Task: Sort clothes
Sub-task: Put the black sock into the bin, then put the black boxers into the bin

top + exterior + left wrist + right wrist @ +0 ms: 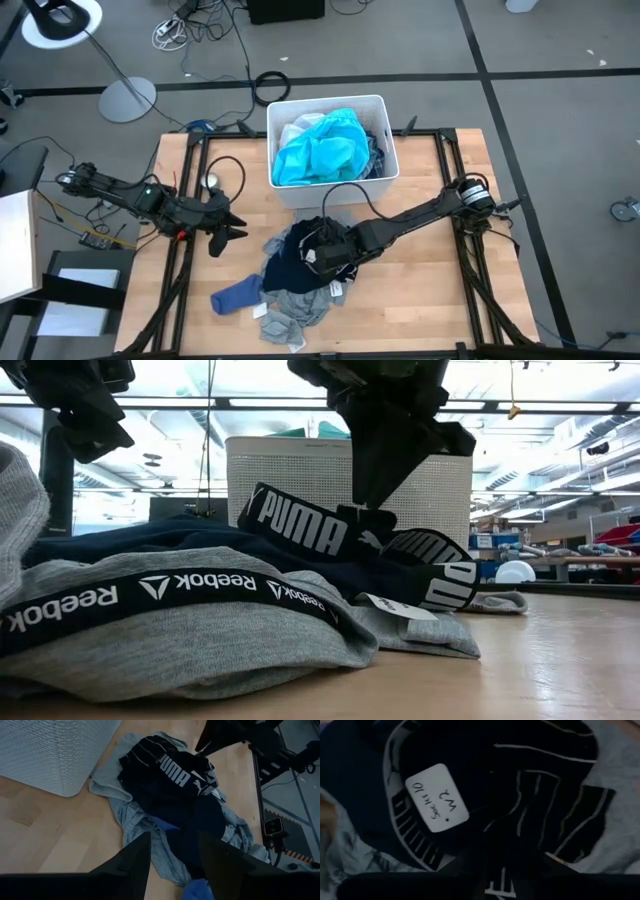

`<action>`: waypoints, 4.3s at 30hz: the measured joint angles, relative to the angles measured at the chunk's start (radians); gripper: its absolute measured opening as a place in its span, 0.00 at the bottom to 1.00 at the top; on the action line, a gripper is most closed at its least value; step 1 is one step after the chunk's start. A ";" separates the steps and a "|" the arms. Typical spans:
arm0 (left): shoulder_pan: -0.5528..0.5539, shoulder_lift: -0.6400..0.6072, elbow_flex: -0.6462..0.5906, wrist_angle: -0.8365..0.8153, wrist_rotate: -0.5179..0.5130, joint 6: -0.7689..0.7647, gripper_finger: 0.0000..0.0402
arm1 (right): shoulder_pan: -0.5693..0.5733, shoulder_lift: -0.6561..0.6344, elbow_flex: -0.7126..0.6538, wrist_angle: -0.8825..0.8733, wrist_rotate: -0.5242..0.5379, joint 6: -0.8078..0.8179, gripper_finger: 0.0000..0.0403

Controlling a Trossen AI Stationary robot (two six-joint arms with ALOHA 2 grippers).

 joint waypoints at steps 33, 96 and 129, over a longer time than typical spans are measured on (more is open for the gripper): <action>0.000 0.000 0.000 0.001 0.000 -0.001 0.43 | 0.001 -0.097 0.243 -0.380 0.156 0.081 0.00; 0.000 0.000 0.000 0.051 -0.124 -0.098 0.43 | -0.197 -0.379 0.204 -0.238 0.056 -0.501 0.44; 0.000 0.000 0.000 -0.030 0.065 -0.042 0.43 | -0.018 0.025 -0.129 0.488 -0.167 -0.142 0.03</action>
